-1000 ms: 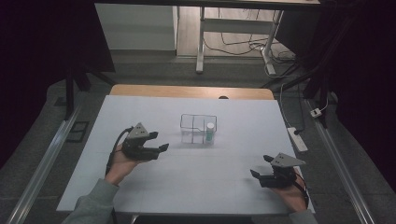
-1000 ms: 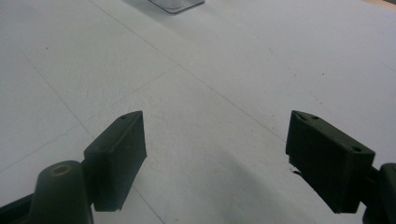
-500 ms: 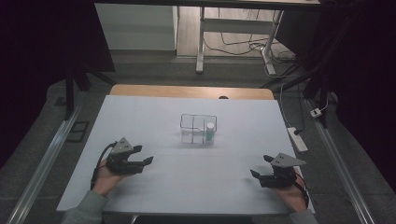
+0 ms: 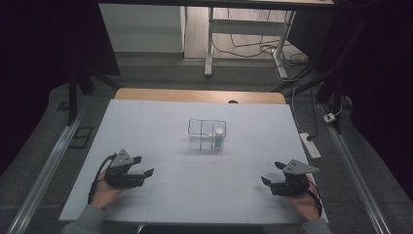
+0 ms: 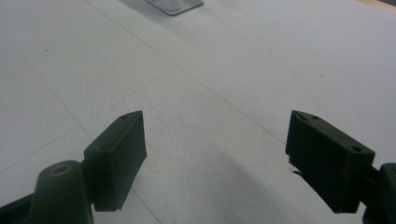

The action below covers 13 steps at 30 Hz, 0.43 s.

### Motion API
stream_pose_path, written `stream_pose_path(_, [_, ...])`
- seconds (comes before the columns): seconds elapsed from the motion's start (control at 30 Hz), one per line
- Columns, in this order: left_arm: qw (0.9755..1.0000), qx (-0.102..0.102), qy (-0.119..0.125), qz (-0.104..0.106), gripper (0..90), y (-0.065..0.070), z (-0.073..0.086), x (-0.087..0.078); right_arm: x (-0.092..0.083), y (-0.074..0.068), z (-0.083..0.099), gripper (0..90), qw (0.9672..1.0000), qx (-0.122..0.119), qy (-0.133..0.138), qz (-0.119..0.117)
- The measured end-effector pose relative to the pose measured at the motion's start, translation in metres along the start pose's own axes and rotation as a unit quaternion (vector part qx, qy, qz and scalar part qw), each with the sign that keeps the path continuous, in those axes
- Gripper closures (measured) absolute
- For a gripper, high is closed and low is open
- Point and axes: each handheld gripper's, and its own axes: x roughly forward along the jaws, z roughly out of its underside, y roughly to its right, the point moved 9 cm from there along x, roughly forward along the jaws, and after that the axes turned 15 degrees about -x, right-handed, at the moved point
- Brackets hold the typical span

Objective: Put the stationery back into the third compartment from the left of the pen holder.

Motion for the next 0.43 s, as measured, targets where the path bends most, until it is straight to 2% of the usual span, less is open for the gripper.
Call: stream_pose_path(0.43, [1.0000,0.000,-0.001,-0.004,29.6,-0.0016,0.0013,-0.0002,0.0000,-0.0008,-0.0017,19.5,0.9999,0.005,0.008,-0.003])
